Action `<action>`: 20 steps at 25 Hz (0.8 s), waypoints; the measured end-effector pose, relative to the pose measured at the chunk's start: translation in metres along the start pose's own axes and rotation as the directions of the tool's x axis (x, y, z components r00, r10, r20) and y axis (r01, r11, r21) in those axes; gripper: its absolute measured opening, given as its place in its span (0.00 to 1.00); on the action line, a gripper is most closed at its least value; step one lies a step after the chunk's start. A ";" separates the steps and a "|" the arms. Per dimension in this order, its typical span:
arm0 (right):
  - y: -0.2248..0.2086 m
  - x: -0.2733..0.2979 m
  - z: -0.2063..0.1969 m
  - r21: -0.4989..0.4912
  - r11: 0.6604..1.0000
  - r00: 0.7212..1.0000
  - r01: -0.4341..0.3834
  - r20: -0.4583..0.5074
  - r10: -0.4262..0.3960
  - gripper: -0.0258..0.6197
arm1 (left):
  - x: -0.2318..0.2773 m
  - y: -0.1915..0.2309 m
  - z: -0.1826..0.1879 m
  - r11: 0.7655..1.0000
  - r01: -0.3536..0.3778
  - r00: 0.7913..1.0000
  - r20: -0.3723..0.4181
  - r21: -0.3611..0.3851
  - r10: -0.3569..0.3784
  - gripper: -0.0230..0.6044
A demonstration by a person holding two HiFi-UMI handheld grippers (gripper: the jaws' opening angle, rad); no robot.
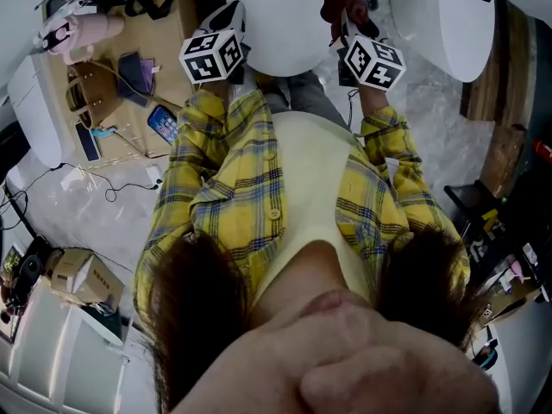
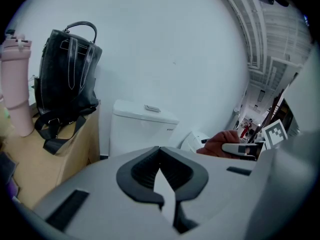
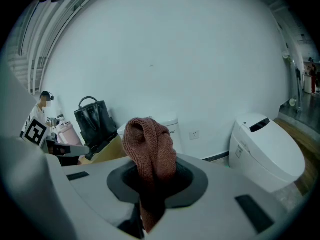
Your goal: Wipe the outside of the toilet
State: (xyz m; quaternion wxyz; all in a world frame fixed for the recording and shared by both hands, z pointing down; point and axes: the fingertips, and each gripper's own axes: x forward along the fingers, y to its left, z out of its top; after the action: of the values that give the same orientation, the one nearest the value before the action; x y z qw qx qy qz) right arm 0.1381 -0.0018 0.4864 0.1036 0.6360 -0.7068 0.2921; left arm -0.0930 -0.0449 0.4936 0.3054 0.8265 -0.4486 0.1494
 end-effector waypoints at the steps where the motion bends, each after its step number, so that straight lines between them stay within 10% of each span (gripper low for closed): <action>1: 0.000 -0.001 0.000 0.002 1.000 1.000 0.002 0.002 -0.002 0.17 | 0.000 0.000 -0.001 1.000 0.001 1.000 -0.001 -0.005 -0.001 0.05; 20: 0.007 -0.008 0.010 0.051 0.999 1.000 -0.004 0.029 0.003 0.17 | -0.012 -0.002 0.007 0.999 0.003 1.000 0.029 -0.036 -0.002 0.05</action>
State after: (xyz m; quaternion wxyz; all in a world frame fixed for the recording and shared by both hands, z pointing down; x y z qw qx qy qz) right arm 0.1351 -0.0002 0.4721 0.0765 0.6413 -0.7016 0.3010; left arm -0.0981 -0.0402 0.4811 0.3138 0.8235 -0.4548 0.1288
